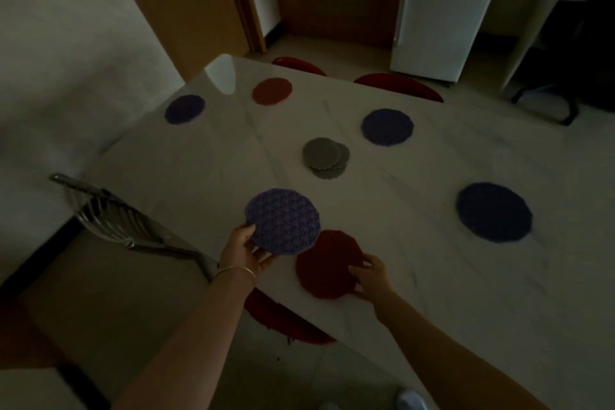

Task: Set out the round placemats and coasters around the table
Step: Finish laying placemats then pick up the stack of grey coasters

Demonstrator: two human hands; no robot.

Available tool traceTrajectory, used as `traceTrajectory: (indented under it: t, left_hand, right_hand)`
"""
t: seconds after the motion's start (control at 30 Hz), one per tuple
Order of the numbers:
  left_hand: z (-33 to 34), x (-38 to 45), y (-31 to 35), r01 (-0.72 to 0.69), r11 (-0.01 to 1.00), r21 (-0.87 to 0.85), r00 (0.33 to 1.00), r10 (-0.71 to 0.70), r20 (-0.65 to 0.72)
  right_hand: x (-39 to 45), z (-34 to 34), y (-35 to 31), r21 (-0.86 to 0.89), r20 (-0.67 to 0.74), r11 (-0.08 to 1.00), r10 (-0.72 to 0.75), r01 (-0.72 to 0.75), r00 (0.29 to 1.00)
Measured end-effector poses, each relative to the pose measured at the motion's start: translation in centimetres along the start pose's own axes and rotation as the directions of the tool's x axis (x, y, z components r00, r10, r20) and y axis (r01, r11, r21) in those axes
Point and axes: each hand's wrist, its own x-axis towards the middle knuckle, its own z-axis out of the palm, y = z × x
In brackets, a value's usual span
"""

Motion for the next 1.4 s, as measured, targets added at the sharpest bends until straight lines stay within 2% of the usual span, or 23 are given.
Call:
traceTrajectory:
  t: [0.07, 0.13, 0.2, 0.23, 0.33, 0.47, 0.53, 0.67, 0.77, 0.93, 1.03, 1.13, 1.3, 1.4]
  left_hand:
    - [0.5, 0.3, -0.1, 0.016, 1.000, 0.013, 1.000, -0.016, 0.020]
    - [1.1, 0.5, -0.2, 0.024, 0.999, 0.022, 0.999, -0.025, 0.044]
    - [1.7, 0.6, -0.3, 0.036, 0.999, 0.033, 0.997, -0.038, 0.067]
    - [2.0, 0.6, -0.4, 0.045, 0.998, 0.039, 0.996, -0.048, 0.075]
    - [2.8, 0.9, -0.6, 0.077, 0.996, 0.045, 0.993, -0.081, 0.083]
    - [4.2, 0.9, -0.6, 0.142, 0.989, 0.043, 0.979, -0.147, 0.144]
    - [5.0, 0.9, -0.8, 0.193, 0.980, 0.050, 0.962, -0.199, 0.189]
    - [6.4, 1.3, -0.5, 0.255, 0.966, 0.045, 0.940, -0.258, 0.223]
    - [6.6, 1.8, 0.6, 0.217, 0.974, 0.071, 0.951, -0.227, 0.210]
    - [5.5, 3.6, 4.5, 0.060, 0.977, 0.205, 0.983, -0.093, 0.157]
    - [4.6, 4.7, 7.5, -0.001, 0.974, 0.228, 0.994, -0.025, 0.111]
    - [3.0, 6.4, 10.8, -0.003, 0.959, 0.283, 0.998, -0.014, 0.057]
    - [-1.2, 11.2, 17.2, -0.053, 0.859, 0.509, 0.998, 0.037, 0.043]
    - [-4.6, 15.1, 21.5, -0.054, 0.775, 0.630, 0.998, 0.017, 0.065]
  right_hand:
    - [-0.5, -0.8, -0.2, -0.251, 0.021, 0.961, -0.113, 0.115, 0.993]
    - [-1.0, -1.6, -0.4, -0.534, 0.043, 0.813, -0.250, 0.234, 0.967]
    - [-1.4, -2.3, -0.8, -0.685, 0.035, 0.681, -0.323, 0.258, 0.946]
    - [-1.5, -2.5, -1.0, -0.703, 0.022, 0.664, -0.337, 0.254, 0.941]
    - [-1.6, -2.5, -2.1, -0.608, -0.013, 0.744, -0.359, 0.278, 0.933]
    - [-2.3, -2.0, -4.3, -0.250, -0.016, 0.923, -0.307, 0.294, 0.951]
    - [-2.6, -1.5, -5.6, -0.164, 0.010, 0.949, -0.272, 0.270, 0.962]
    - [-2.3, -0.9, -8.2, -0.119, -0.001, 0.959, -0.261, 0.259, 0.965]
    - [-1.6, -0.7, -10.2, -0.103, 0.005, 0.962, -0.255, 0.254, 0.967]
    - [-0.8, 2.1, -13.3, -0.065, 0.048, 0.954, -0.291, 0.294, 0.956]
    - [-0.1, 5.1, -14.8, -0.105, 0.088, 0.931, -0.341, 0.350, 0.936]
    - [0.9, 9.1, -15.8, -0.183, 0.101, 0.899, -0.386, 0.399, 0.917]
    - [3.0, 17.3, -15.6, -0.339, 0.035, 0.830, -0.459, 0.443, 0.888]
    - [4.3, 23.1, -14.5, -0.386, 0.022, 0.824, -0.442, 0.415, 0.897]
